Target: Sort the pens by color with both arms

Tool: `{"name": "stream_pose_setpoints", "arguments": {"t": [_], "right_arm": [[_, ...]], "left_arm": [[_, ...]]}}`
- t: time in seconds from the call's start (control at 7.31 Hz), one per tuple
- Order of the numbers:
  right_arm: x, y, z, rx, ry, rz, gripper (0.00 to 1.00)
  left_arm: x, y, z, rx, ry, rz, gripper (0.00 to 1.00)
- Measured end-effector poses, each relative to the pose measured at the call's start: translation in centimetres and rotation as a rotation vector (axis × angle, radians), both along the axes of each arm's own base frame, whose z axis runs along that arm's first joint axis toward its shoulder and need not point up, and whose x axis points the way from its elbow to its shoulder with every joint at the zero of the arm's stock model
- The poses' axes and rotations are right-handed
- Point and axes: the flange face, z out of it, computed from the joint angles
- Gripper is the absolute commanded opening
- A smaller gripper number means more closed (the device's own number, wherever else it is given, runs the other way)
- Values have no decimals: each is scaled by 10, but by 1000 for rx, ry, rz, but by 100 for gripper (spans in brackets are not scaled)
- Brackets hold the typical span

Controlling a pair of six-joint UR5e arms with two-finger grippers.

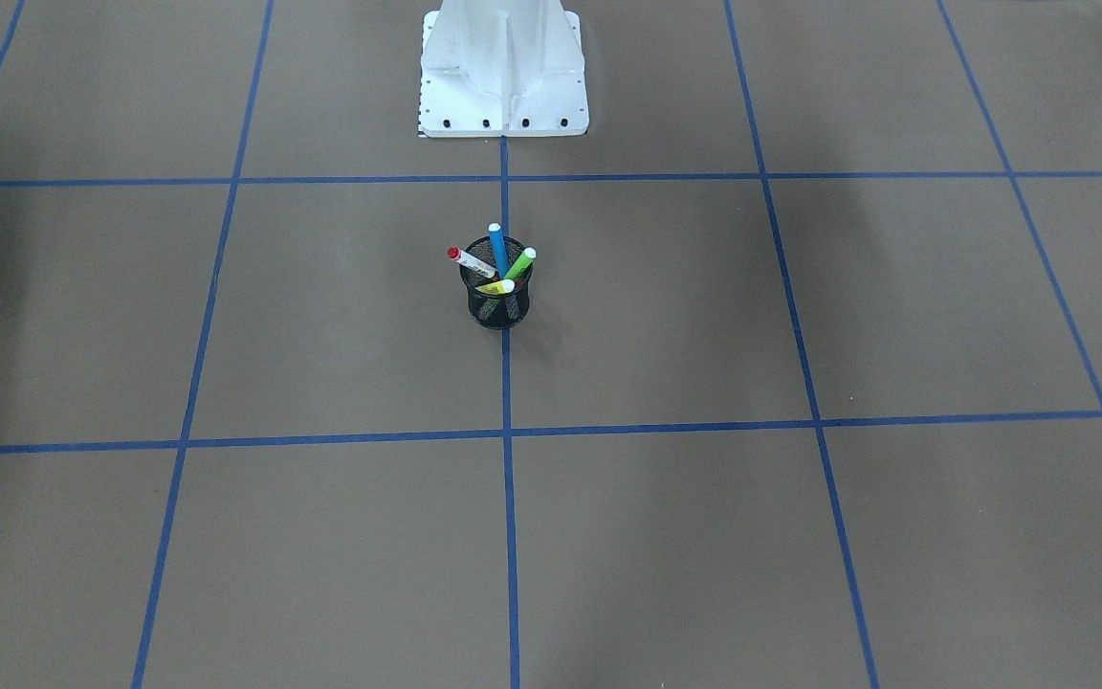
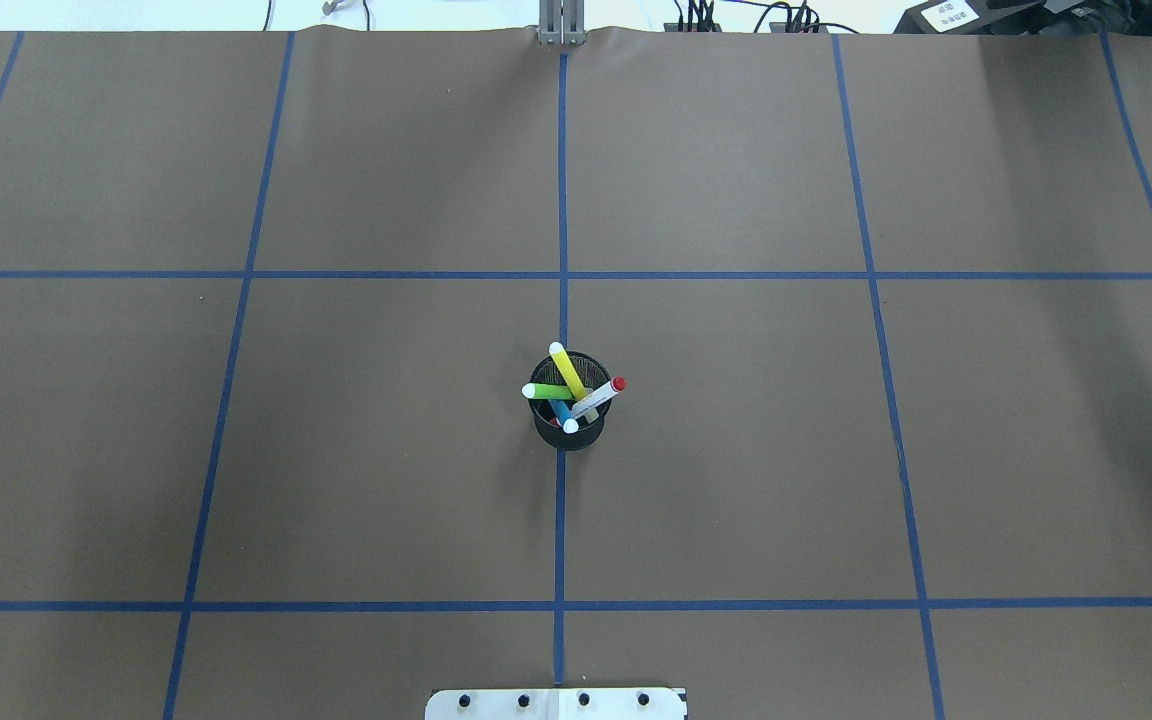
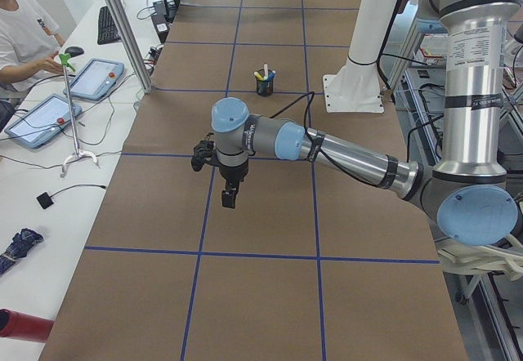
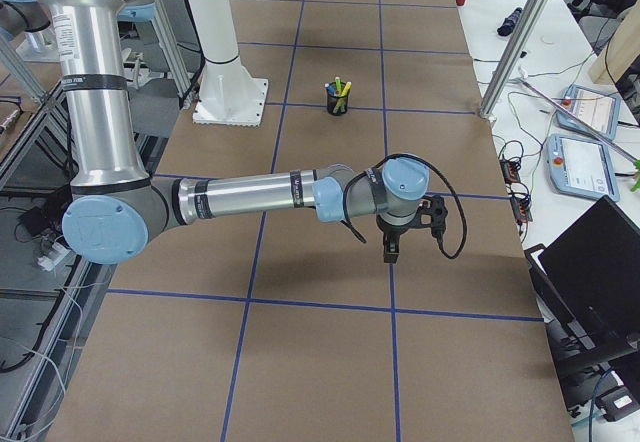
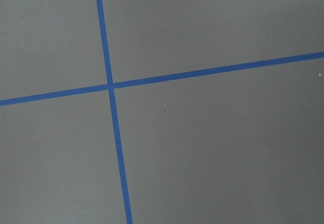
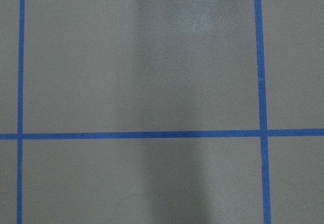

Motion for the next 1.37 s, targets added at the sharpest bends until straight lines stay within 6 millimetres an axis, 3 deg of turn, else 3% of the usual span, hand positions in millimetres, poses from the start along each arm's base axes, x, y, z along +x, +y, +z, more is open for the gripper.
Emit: {"name": "stream_pose_setpoints", "arguments": {"t": [0.41,0.82,1.37], "right_arm": [[-2,2,3,-5,2,-4,99],[-2,6,6,3,4,-10,99],[-7,17,-2,22,-6,-23,99]], "left_arm": [[-4,5,2,-15,60,-1,100],[-3,3,-9,-66,77,-81,99],[-1,-1,-16,-48,100,-85,100]]}}
